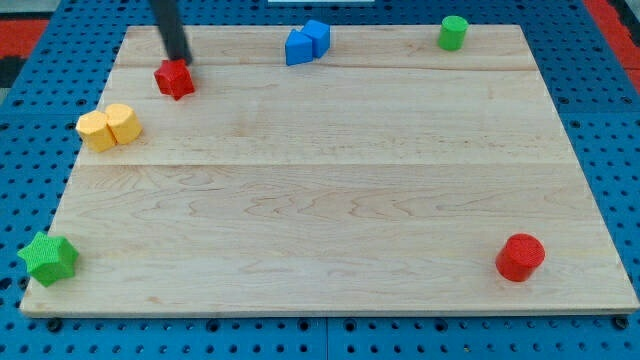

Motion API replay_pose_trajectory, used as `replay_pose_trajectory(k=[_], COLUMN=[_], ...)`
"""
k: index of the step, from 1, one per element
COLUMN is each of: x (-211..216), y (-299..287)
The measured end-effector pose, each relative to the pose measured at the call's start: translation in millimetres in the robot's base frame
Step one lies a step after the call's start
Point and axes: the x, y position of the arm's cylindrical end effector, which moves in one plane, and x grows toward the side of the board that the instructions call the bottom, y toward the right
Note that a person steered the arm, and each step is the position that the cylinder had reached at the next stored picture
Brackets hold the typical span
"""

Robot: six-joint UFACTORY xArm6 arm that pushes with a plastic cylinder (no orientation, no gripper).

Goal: Slide red star towards bottom right

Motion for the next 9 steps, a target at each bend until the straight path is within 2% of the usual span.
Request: replay_pose_trajectory(k=[1, 3, 4, 6, 9], x=[25, 17, 50, 72, 183], y=[-18, -75, -63, 56, 176])
